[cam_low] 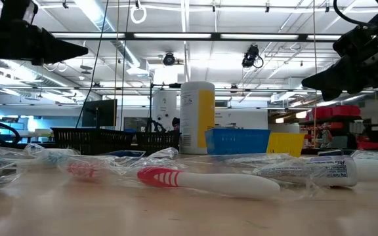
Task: Pick & Place Travel size toiletries
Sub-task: Put the white toothpaste into the left black bin
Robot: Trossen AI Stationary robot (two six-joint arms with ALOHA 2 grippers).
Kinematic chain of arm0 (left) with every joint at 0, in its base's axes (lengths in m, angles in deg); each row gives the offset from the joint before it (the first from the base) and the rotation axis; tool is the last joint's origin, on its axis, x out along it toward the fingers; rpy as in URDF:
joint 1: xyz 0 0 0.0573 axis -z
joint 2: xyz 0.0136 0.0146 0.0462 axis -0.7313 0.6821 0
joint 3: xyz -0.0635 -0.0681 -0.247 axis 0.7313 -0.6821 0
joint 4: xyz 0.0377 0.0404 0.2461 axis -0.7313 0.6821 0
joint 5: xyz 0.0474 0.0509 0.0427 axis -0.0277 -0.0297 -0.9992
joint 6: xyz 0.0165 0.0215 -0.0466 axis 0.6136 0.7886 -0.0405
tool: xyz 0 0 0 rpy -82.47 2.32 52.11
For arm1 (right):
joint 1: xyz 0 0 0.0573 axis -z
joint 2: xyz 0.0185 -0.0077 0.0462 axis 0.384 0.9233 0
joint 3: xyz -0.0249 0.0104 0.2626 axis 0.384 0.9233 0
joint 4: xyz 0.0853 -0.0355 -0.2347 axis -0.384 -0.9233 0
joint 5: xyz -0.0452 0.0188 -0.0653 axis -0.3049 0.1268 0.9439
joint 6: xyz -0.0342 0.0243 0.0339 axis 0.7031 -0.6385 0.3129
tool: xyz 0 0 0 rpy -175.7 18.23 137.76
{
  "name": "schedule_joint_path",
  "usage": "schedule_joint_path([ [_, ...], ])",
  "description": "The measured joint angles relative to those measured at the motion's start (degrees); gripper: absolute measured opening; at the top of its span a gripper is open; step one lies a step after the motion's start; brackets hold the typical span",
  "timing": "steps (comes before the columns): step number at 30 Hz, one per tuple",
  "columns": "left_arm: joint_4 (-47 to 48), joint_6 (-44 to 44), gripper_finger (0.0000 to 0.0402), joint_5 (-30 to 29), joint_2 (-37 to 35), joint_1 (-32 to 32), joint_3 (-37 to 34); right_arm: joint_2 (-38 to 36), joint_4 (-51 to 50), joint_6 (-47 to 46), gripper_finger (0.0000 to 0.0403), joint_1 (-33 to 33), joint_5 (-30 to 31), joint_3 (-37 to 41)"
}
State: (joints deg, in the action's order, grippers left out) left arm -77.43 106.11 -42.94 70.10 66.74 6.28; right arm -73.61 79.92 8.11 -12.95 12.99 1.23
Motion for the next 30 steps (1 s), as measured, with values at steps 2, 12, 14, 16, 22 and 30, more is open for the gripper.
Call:
schedule_joint_path([
  [2, -4.4, 3.1, 0.0016, -8.2, 0.0, 0.0, 0.0, 0.0, 0.0, 0.0, 0.0001, 0.0, 0.0, 0.0],
  [12, -14.1, 21.8, 0.0010, -5.1, 0.0, 0.0, 0.0, 0.0, 0.0, 0.0, 0.0001, 0.0, 0.0, 0.0],
  [14, -14.1, 22.7, 0.0013, -1.8, 0.0, 0.0, 0.0, 0.0, 0.0, 0.0, 0.0001, 0.0, 0.0, 0.0],
  [16, -14.6, 22.6, 0.0016, -0.2, 0.0, 0.0, 0.0, 0.0, 0.0, 0.0, 0.0001, 0.0, 0.0, 0.0],
  [22, -18.2, 15.8, 0.0022, -3.2, 0.0, 0.0, 0.6, 0.0, 0.0, 0.0, 0.0001, 0.0, 0.0, 0.0],
  [30, -16.0, 4.1, 0.0023, -16.7, 1.4, 0.0, 7.0, 0.0, 0.0, 0.0, 0.0001, 0.0, 0.0, 0.0],
])
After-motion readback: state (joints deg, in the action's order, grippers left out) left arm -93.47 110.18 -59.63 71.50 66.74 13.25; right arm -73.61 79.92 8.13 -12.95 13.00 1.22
